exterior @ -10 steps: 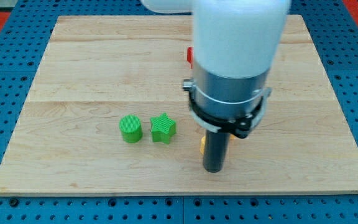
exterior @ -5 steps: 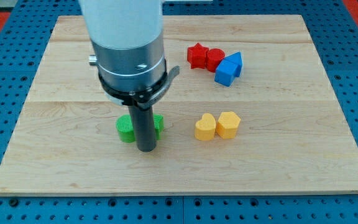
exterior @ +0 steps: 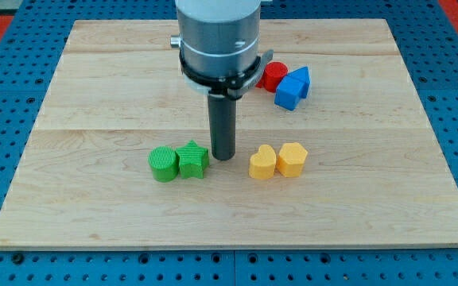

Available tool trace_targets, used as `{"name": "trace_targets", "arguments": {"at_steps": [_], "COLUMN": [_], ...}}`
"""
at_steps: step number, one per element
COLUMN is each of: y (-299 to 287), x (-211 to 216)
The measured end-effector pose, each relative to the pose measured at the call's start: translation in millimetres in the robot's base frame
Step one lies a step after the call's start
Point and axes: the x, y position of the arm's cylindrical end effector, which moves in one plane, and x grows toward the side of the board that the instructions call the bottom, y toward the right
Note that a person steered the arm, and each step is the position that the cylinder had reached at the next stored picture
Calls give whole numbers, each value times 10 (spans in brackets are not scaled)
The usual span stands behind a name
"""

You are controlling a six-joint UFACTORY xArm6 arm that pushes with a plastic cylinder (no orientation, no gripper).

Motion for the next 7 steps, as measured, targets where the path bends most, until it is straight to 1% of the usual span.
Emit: {"name": "trace_targets", "arguments": {"at_steps": [1, 3, 5, 7], "y": [172, 782, 1385, 1689], "x": [-284, -712, -1245, -1808]}}
